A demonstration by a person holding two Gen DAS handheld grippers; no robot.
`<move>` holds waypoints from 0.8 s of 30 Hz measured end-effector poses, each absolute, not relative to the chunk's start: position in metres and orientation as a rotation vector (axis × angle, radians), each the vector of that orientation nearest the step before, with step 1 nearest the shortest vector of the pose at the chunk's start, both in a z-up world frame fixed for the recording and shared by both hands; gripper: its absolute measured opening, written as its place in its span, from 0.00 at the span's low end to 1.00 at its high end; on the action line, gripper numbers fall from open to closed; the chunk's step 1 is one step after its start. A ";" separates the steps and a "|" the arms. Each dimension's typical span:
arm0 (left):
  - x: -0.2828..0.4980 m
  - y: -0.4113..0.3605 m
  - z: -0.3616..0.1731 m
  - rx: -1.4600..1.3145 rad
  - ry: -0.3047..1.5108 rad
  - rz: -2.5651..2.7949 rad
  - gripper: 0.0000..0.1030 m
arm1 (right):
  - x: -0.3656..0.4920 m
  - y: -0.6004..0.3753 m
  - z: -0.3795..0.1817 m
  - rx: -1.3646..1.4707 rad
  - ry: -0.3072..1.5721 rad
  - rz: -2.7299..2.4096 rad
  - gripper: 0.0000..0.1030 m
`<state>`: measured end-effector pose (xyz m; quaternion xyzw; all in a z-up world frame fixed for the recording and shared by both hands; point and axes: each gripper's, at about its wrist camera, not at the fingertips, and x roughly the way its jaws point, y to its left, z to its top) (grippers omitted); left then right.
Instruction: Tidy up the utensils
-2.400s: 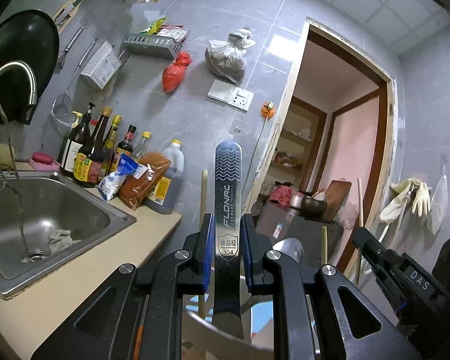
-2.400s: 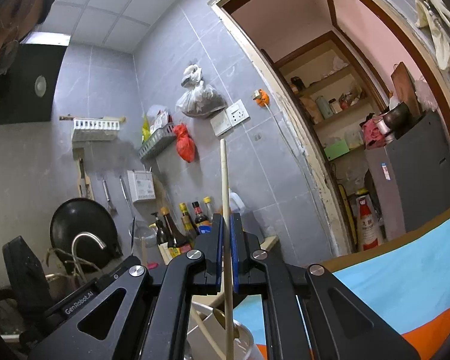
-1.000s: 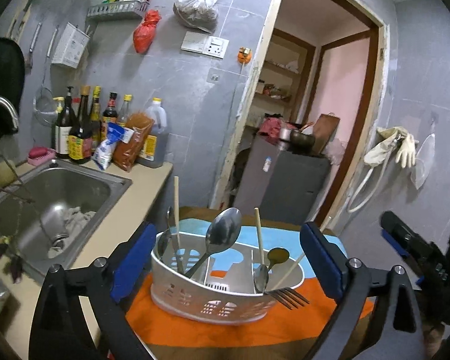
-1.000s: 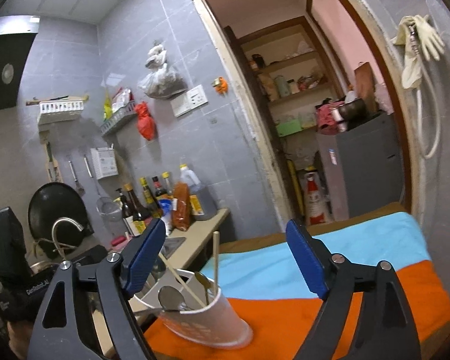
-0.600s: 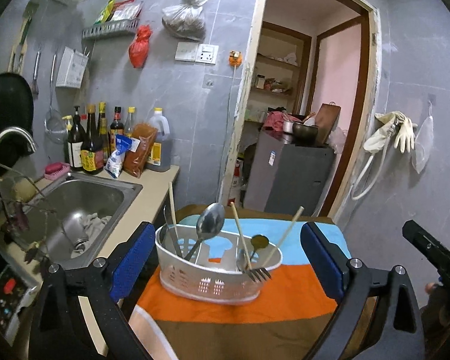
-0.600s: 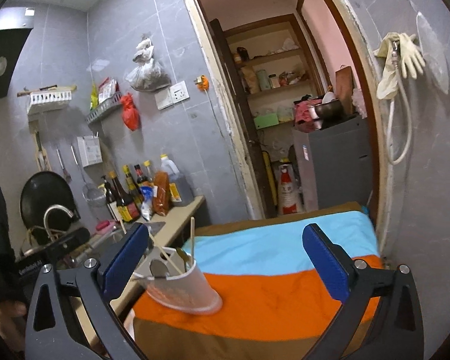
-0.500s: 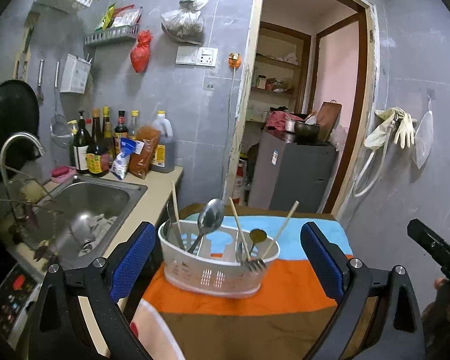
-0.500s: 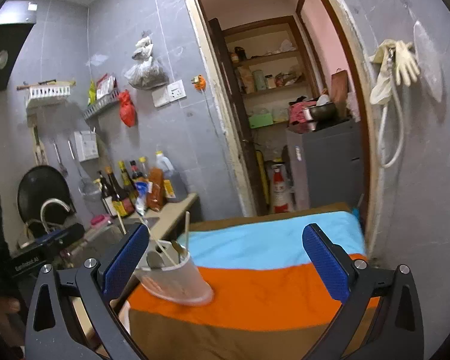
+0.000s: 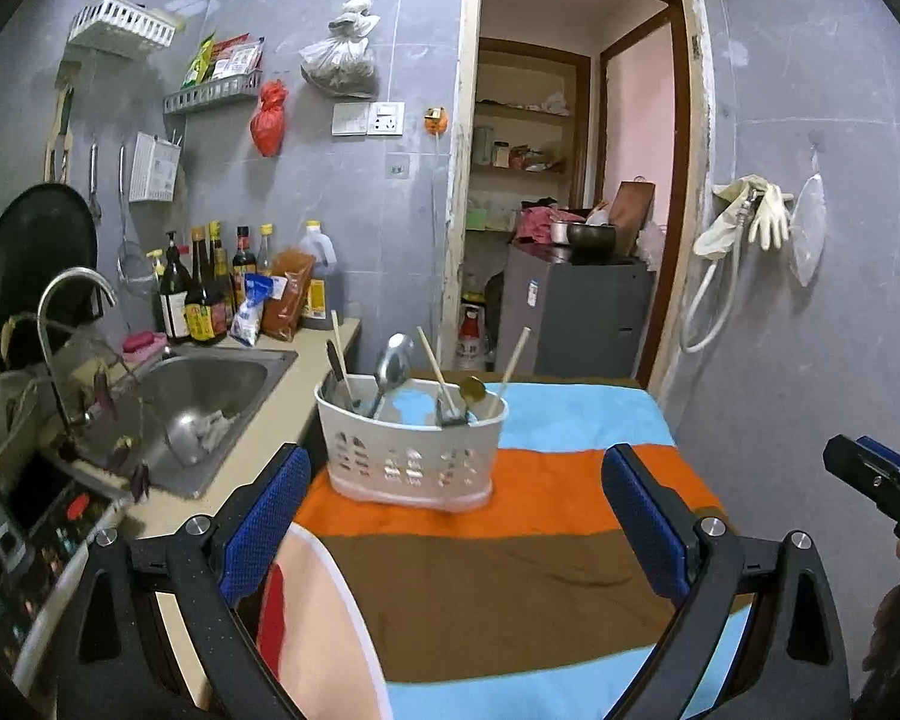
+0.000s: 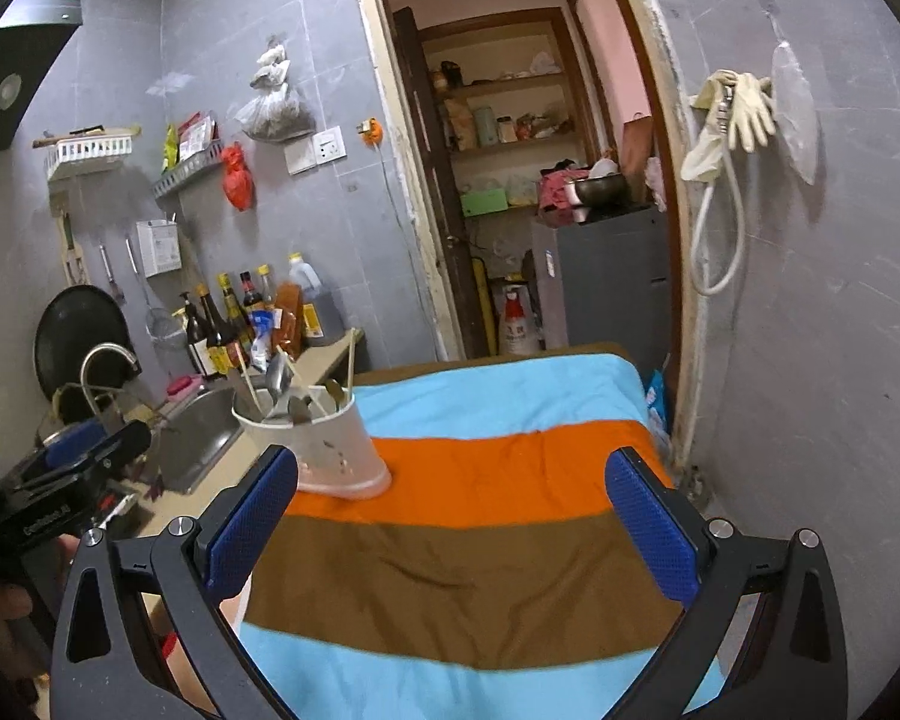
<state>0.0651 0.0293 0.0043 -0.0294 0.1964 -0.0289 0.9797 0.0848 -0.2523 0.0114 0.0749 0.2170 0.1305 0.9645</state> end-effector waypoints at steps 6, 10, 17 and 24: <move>0.037 0.022 0.003 -0.075 0.382 -0.074 0.92 | 0.059 -0.262 0.009 0.129 0.438 0.242 1.00; 0.026 0.018 0.004 -0.050 0.380 -0.057 0.92 | 0.047 -0.262 0.011 0.105 0.425 0.227 1.00; 0.010 0.018 -0.006 -0.019 0.391 -0.034 0.92 | 0.030 -0.256 0.008 0.083 0.426 0.227 1.00; 0.002 0.027 -0.017 -0.036 0.415 -0.023 0.92 | 0.023 -0.253 -0.001 0.078 0.443 0.224 1.00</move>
